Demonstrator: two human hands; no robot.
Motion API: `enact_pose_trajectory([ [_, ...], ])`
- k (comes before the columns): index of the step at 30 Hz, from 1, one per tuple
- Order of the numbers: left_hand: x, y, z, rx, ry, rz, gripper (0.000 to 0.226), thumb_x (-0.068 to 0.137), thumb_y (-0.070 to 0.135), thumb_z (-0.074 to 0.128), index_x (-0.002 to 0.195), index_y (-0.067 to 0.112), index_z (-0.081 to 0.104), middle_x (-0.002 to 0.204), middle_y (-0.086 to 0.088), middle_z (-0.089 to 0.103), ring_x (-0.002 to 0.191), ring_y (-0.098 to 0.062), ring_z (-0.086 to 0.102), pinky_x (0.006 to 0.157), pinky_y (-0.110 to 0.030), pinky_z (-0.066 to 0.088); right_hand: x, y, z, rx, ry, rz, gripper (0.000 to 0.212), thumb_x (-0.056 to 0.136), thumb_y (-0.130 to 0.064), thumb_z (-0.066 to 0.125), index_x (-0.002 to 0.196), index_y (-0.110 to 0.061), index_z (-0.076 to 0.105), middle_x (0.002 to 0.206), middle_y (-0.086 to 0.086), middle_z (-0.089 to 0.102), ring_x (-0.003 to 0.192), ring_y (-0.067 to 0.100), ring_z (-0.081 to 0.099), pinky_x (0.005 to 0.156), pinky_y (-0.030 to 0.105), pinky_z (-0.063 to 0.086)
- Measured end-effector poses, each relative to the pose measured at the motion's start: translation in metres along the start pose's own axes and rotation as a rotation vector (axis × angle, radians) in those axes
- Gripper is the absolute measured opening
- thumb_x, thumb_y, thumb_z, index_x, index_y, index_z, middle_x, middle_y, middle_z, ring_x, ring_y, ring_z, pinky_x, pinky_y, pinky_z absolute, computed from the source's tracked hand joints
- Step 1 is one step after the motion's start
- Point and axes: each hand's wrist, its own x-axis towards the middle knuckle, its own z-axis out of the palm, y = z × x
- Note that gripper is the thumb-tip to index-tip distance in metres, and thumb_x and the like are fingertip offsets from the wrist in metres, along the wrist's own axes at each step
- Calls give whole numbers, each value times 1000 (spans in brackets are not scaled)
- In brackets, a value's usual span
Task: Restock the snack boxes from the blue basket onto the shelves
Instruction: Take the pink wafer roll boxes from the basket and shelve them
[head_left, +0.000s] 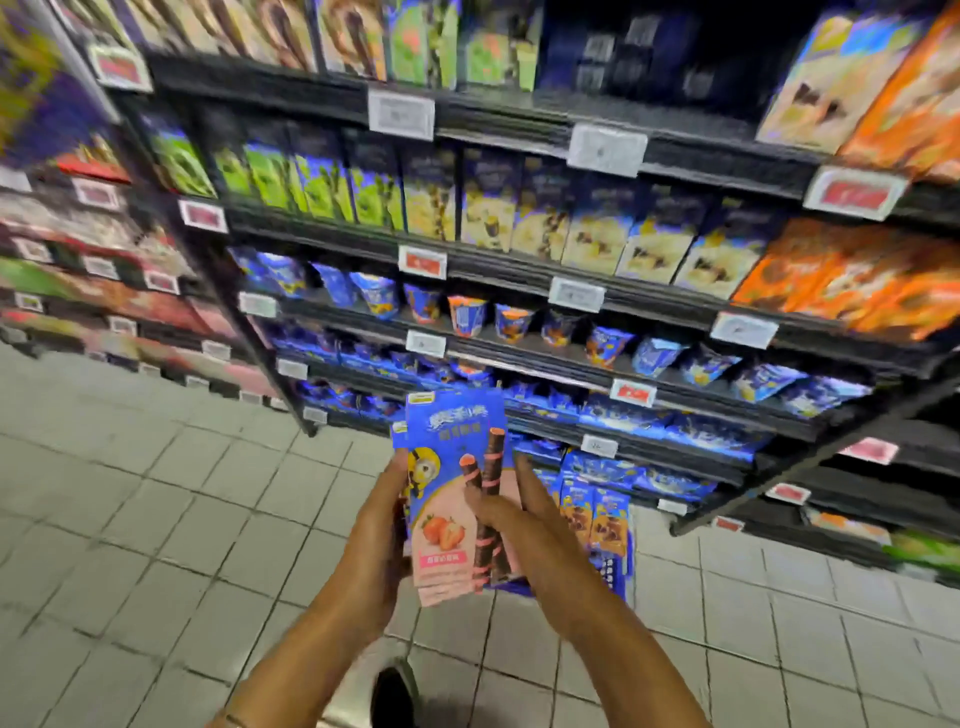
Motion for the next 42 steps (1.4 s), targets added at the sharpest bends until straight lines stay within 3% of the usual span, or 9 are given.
enact_pose_trajectory([
  [3, -29, 54, -10, -44, -26, 123, 55, 103, 61, 42, 127, 27, 78, 133, -13, 74, 118, -36, 73, 104, -62, 55, -8, -47, 38, 17, -74, -50, 21, 98, -25, 65, 98, -46, 70, 87, -22, 76, 72, -3, 71, 60, 16, 52],
  [6, -45, 104, -26, -127, -80, 222, 58, 109, 55, 33, 114, 30, 84, 123, -8, 79, 106, -27, 79, 78, -41, 66, -5, -86, 78, 19, -54, -136, 12, 98, -23, 65, 107, -31, 66, 94, -16, 77, 87, 6, 74, 68, 17, 56],
  [10, -50, 158, -58, -154, -113, 319, 58, 113, 52, 32, 121, 22, 81, 130, -11, 76, 112, -30, 77, 81, -41, 66, 8, -117, 129, -10, -55, -262, 22, 97, -28, 65, 119, -28, 64, 85, -18, 71, 79, 3, 69, 64, 15, 52],
  [17, -39, 202, -105, -190, -117, 344, 54, 112, 50, 40, 128, 12, 75, 127, -18, 76, 104, -33, 78, 79, -43, 67, 37, -138, 179, 43, -11, -265, 41, 84, -37, 77, 121, -27, 63, 116, 3, 74, 107, 26, 72, 97, 53, 56],
  [21, -28, 219, -120, -195, -140, 327, 54, 110, 53, 42, 127, 16, 77, 128, -18, 75, 106, -35, 78, 77, -43, 66, 56, -150, 194, 77, 1, -276, 50, 73, -39, 80, 116, -20, 62, 106, 5, 76, 95, 27, 76, 76, 41, 61],
  [26, -11, 250, -122, -211, -215, 319, 60, 109, 62, 38, 120, 21, 81, 125, -16, 77, 106, -34, 78, 76, -42, 65, 82, -173, 202, 79, 8, -321, 48, 73, -39, 82, 112, -21, 62, 96, 2, 75, 86, 23, 75, 70, 37, 57],
  [32, 23, 303, -105, -138, -206, 378, 59, 110, 56, 40, 137, 13, 71, 130, -18, 74, 113, -37, 75, 82, -45, 66, 120, -213, 192, 98, 32, -391, 51, 72, -43, 83, 113, -23, 62, 107, 8, 75, 103, 28, 73, 101, 56, 51],
  [38, 58, 361, -81, -65, -192, 456, 56, 110, 53, 43, 141, 13, 67, 133, -18, 73, 119, -39, 72, 96, -51, 62, 161, -267, 177, 104, -11, -523, 57, 71, -44, 83, 112, -13, 59, 76, -3, 72, 72, 16, 71, 63, 30, 54],
  [42, 76, 397, -67, -118, -208, 501, 55, 111, 49, 42, 141, 10, 66, 132, -18, 73, 110, -35, 77, 80, -43, 66, 185, -305, 171, 43, -61, -578, 43, 83, -39, 79, 109, -14, 56, 72, -7, 71, 71, 11, 70, 72, 33, 50],
])
